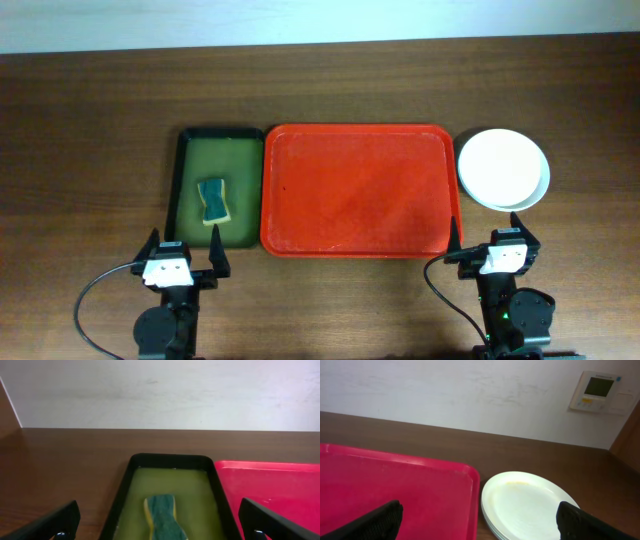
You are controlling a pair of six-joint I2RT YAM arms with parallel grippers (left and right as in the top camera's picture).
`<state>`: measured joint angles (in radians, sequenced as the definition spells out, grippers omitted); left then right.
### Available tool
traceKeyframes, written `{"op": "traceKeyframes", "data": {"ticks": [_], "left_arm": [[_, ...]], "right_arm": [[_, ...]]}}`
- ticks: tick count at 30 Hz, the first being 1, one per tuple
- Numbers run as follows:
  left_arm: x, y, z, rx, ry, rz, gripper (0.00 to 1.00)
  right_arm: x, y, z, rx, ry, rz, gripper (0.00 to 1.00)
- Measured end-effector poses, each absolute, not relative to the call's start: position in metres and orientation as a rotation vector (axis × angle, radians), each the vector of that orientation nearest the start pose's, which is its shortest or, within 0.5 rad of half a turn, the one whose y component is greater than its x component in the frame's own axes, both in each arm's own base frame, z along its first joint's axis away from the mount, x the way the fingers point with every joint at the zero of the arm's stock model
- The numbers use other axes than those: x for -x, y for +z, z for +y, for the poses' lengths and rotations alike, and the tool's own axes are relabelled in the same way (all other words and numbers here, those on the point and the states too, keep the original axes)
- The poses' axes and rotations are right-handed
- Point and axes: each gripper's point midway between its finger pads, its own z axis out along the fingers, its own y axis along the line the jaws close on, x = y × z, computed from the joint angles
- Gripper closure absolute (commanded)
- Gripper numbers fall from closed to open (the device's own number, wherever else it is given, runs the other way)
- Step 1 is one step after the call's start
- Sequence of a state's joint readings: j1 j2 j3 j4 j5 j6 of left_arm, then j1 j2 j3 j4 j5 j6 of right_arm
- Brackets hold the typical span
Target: Clean dirty plates on tray and stack at the side
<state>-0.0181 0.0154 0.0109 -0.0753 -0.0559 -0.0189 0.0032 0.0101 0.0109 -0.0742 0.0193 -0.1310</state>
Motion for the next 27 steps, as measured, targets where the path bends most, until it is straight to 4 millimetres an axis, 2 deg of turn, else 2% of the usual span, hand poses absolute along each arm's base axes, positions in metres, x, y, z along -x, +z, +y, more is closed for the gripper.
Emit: {"op": "traceKeyframes", "data": {"ticks": [4, 27], "left_arm": [[-0.2460, 0.1568, 0.0130, 0.069, 0.043, 1.649, 0.01], [-0.2460, 0.1568, 0.0130, 0.069, 0.043, 1.649, 0.00]], "right_arm": [[-0.2462, 0.1583, -0.0025, 0.096, -0.113, 1.643, 0.01], [-0.2462, 0.1583, -0.0025, 0.095, -0.113, 1.643, 0.01]]}}
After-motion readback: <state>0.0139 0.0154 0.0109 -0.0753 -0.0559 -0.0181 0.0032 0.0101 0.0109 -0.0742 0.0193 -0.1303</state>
